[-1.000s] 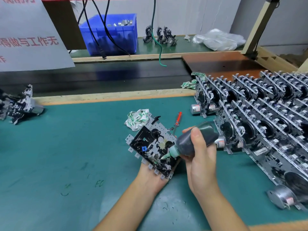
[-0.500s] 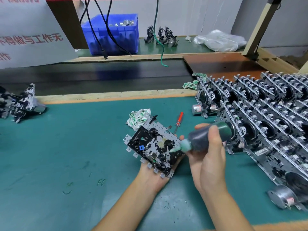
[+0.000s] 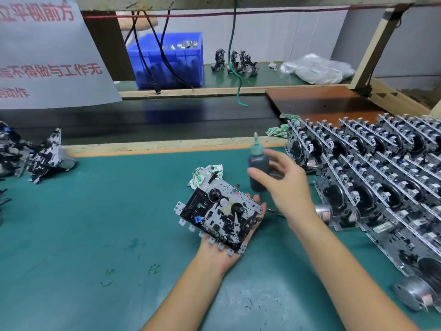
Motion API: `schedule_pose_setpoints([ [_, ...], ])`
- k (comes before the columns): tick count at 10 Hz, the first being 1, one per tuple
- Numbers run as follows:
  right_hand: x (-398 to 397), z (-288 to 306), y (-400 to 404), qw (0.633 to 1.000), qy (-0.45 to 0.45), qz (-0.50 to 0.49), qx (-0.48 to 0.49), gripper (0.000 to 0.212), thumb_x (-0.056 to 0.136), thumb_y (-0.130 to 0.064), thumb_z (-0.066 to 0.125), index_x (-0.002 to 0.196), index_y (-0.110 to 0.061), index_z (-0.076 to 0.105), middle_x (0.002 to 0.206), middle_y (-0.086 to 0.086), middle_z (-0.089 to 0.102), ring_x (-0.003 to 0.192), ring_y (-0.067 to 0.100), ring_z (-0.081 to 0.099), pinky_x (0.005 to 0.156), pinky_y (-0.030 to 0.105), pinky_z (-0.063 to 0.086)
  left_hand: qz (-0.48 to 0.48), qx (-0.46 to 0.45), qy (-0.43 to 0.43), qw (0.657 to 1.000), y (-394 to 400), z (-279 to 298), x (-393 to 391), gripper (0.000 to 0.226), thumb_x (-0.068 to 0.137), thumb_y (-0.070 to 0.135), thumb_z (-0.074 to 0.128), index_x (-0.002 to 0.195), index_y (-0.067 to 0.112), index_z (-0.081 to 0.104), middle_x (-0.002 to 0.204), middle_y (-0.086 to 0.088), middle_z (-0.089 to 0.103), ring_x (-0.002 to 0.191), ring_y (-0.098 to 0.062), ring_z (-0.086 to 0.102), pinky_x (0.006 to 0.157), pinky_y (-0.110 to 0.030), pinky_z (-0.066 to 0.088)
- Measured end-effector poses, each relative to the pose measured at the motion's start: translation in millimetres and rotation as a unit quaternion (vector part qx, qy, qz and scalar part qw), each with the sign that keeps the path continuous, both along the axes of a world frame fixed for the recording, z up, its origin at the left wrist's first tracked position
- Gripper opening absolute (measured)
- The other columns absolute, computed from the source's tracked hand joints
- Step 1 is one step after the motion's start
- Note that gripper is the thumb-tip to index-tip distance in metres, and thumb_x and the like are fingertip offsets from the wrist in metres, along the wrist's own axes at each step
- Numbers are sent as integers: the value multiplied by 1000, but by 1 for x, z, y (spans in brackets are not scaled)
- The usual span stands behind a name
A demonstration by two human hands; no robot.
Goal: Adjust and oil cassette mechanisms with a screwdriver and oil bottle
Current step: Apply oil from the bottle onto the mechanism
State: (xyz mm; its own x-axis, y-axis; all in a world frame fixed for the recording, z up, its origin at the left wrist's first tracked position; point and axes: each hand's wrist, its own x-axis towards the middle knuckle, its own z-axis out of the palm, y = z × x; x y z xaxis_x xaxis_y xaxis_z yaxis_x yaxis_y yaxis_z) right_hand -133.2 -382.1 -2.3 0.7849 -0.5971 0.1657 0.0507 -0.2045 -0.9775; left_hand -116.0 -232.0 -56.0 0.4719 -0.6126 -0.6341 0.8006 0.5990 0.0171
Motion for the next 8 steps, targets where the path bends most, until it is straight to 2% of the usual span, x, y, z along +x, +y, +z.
schedule_pose_setpoints([
  [1,32,-5,-7,996,26,-9,-89,32,80,-17,74,105,-24,55,102,-10,64,94,7,61,85,23,47,76,82,-31,993,-16,3,6,64,68,-7,39,131,-20,38,149,-21,35,141,-10,25,74,-7,47],
  [2,57,-15,-15,990,86,-5,-115,39,82,-18,72,115,-13,52,119,4,63,107,20,58,94,35,46,37,-126,-77,988,-18,6,6,52,73,21,35,88,-13,70,104,-30,67,109,-37,53,106,-48,28],
  [3,67,-20,-19,968,171,26,-180,43,84,-20,70,120,-14,48,121,7,61,111,25,56,94,43,44,36,-99,-103,989,-18,3,8,47,75,19,38,78,-16,71,91,-33,68,94,-45,62,96,-57,42],
  [4,60,-13,-22,970,166,3,-179,46,86,-29,68,123,-18,44,121,3,54,109,20,52,89,35,42,-30,-215,-265,939,-17,11,10,52,92,10,20,108,-26,55,113,-41,57,112,-46,58,106,-51,35],
  [5,34,1,-21,979,115,-28,-165,35,88,-33,63,115,-24,44,108,-1,53,87,16,54,77,29,41,63,-47,-419,904,-8,33,19,57,100,13,7,122,-15,51,120,-34,57,115,-31,59,101,-32,42],
  [6,-1,16,-19,997,62,21,-41,29,89,-25,62,113,-24,46,99,-2,59,74,12,59,77,28,49,-16,270,-535,800,-10,33,13,41,100,12,37,72,19,66,77,-12,63,66,-15,61,60,-20,50],
  [7,-34,26,-18,984,103,141,-35,44,82,-46,57,121,-32,46,113,-9,62,94,-6,60,87,12,46,-50,490,-711,502,-2,36,9,15,96,28,46,82,27,50,85,11,52,77,-2,48,70,-18,35],
  [8,-55,25,-13,899,257,295,-198,94,56,-75,51,141,-42,25,137,-29,31,121,-18,32,105,10,24,-121,561,-736,360,-5,28,3,14,97,33,42,95,22,50,96,6,47,87,-14,48,78,-29,37],
])
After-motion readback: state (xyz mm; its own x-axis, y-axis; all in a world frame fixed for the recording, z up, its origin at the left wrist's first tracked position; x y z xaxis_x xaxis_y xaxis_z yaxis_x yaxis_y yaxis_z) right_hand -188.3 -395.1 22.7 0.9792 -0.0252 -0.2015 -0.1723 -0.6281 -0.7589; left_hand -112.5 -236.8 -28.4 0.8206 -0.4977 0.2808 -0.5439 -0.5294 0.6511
